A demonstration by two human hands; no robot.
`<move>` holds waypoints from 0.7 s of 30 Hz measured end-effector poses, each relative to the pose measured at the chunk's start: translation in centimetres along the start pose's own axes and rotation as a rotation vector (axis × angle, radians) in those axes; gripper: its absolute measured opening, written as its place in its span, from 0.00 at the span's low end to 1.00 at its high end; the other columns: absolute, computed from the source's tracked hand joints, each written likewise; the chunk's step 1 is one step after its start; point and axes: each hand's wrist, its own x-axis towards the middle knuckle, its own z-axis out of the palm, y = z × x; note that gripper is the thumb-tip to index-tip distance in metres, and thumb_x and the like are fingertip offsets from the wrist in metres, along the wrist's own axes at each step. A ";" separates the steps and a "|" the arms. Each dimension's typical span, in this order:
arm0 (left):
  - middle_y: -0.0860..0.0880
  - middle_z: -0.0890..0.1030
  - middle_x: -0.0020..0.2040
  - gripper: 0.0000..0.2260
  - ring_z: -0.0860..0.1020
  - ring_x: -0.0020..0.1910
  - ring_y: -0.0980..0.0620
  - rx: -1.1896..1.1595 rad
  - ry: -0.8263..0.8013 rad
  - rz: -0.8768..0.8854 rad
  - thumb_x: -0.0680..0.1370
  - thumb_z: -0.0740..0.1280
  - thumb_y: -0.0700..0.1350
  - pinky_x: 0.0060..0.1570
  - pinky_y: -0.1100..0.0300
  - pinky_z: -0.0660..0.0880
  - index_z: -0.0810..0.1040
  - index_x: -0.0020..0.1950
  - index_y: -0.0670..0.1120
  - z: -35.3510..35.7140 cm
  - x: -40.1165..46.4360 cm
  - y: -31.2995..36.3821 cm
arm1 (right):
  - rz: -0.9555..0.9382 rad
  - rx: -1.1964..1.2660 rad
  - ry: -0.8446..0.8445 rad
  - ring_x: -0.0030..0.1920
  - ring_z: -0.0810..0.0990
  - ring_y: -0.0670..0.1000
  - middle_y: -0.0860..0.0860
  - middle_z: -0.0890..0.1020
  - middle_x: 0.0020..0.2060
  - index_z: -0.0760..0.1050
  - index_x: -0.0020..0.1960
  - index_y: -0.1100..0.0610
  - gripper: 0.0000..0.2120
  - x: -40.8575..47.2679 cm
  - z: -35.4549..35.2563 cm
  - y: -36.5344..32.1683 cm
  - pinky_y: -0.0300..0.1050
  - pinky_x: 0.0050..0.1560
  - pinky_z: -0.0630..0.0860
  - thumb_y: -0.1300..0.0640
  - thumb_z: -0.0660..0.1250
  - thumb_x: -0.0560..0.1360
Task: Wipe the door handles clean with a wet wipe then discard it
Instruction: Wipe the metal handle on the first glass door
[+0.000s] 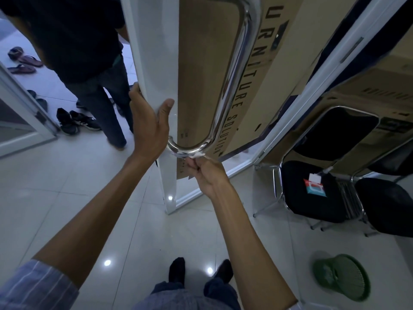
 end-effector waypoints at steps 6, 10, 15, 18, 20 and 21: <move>0.46 0.70 0.73 0.36 0.75 0.69 0.50 0.022 0.006 -0.008 0.82 0.65 0.64 0.65 0.54 0.80 0.57 0.78 0.42 0.1 -0.2 -0.1 | -0.010 -0.009 0.078 0.36 0.80 0.46 0.52 0.79 0.34 0.80 0.50 0.62 0.04 0.3 0.1 0.6 0.50 0.64 0.82 0.64 0.68 0.83; 0.44 0.71 0.73 0.35 0.75 0.69 0.51 0.038 0.010 -0.001 0.82 0.66 0.61 0.61 0.69 0.75 0.57 0.77 0.39 0.1 -0.3 0.3 | -0.029 -0.009 0.147 0.43 0.86 0.48 0.55 0.87 0.48 0.83 0.55 0.61 0.05 0.2 0.5 1.2 0.41 0.52 0.83 0.61 0.72 0.81; 0.45 0.70 0.73 0.34 0.75 0.68 0.52 0.008 0.006 0.006 0.83 0.66 0.60 0.60 0.70 0.76 0.57 0.77 0.39 0.0 -0.2 0.5 | -0.082 0.075 0.207 0.47 0.86 0.50 0.57 0.87 0.51 0.82 0.61 0.63 0.11 0.4 2.1 2.5 0.44 0.56 0.84 0.59 0.73 0.81; 0.45 0.70 0.73 0.35 0.75 0.69 0.50 -0.009 0.004 -0.005 0.83 0.66 0.60 0.61 0.67 0.77 0.56 0.77 0.39 0.1 0.0 0.5 | -0.089 0.111 0.219 0.47 0.86 0.51 0.57 0.87 0.52 0.82 0.61 0.63 0.11 0.7 3.0 3.0 0.47 0.58 0.85 0.59 0.73 0.80; 0.45 0.70 0.73 0.34 0.75 0.68 0.49 -0.014 0.005 -0.007 0.83 0.66 0.60 0.62 0.64 0.79 0.56 0.77 0.39 0.1 0.0 0.5 | -0.076 0.134 0.230 0.45 0.86 0.50 0.57 0.87 0.52 0.82 0.59 0.63 0.10 1.0 3.9 3.5 0.46 0.56 0.85 0.58 0.74 0.80; 0.45 0.70 0.73 0.34 0.75 0.68 0.49 -0.014 0.006 -0.008 0.83 0.66 0.59 0.62 0.63 0.79 0.56 0.77 0.39 0.1 0.0 0.6 | -0.060 0.155 0.238 0.45 0.86 0.50 0.58 0.88 0.52 0.83 0.56 0.62 0.08 1.0 4.5 3.7 0.46 0.56 0.85 0.58 0.74 0.80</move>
